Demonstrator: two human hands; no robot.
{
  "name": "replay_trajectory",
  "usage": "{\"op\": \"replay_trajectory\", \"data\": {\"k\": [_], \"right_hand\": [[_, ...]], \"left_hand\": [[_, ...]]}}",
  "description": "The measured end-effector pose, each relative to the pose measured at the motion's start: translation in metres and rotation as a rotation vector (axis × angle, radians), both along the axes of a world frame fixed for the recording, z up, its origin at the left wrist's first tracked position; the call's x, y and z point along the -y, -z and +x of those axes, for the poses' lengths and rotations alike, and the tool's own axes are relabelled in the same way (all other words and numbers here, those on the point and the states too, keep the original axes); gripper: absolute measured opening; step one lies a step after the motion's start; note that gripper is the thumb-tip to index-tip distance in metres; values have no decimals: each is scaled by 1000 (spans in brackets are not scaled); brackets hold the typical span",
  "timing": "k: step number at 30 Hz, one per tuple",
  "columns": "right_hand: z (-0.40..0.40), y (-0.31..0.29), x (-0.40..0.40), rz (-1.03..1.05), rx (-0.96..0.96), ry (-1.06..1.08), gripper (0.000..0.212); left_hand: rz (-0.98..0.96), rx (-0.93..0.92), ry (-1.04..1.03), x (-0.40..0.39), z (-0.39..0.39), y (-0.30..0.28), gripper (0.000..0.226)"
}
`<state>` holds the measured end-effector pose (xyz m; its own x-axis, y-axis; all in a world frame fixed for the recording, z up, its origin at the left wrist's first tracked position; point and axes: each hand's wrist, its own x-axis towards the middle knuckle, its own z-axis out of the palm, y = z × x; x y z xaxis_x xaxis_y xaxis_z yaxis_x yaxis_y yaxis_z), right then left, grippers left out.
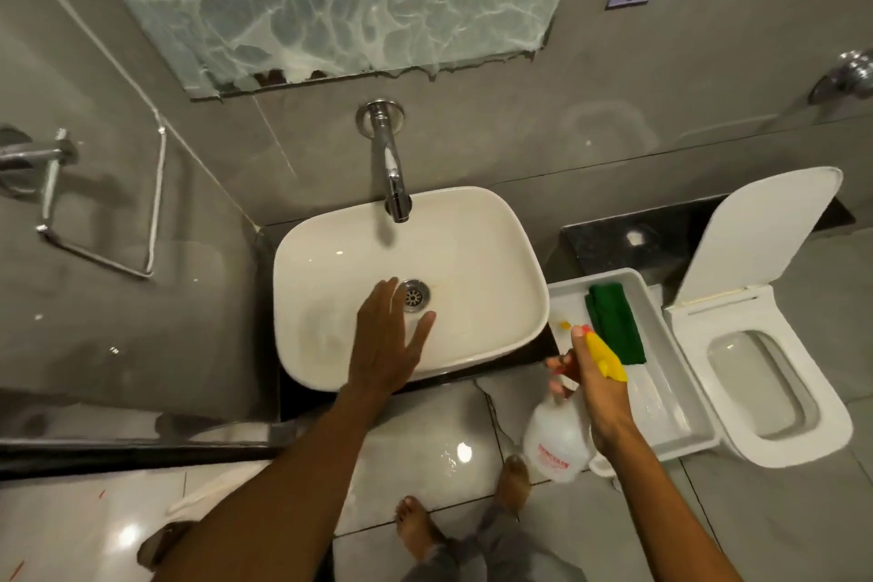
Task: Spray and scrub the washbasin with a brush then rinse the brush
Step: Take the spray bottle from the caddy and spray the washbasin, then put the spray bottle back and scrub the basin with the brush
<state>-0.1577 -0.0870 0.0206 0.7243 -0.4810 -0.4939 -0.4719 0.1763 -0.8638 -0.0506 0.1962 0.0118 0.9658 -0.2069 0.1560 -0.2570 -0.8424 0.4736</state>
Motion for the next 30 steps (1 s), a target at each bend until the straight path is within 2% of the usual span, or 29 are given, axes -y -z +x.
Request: {"op": "replay_trajectory", "data": {"k": [2,5,8,9,11,15,18,21,25,30], "right_hand": [[2,10,18,-8,-22,39,66],[2,28,43,-6,-19,54,49],[1,50,62,-82,-31,78,68],[0,58,69,-119,-48,96,68],[-1,74,82,-143,-79,166,58],[-4,103,107,-85,-127,360,24],[-9,120,131,-100,-111,404,12],[-13,134,155,-132,-89,411,21],[-15,151,175,-163,-12,425,11],[-23,186,193,-202,-25,476,51]], "left_hand": [[-1,-6,82,33,3,-4,61],[23,-25,202,88,8,-7,64],[-3,-16,295,137,13,-4,65],[-12,0,329,154,16,-1,65],[6,22,397,183,22,6,67],[137,-16,469,208,31,27,74],[187,-43,468,209,32,42,78],[177,-51,452,211,35,49,74],[234,-72,422,216,34,45,72],[266,-67,417,216,34,41,71]]}}
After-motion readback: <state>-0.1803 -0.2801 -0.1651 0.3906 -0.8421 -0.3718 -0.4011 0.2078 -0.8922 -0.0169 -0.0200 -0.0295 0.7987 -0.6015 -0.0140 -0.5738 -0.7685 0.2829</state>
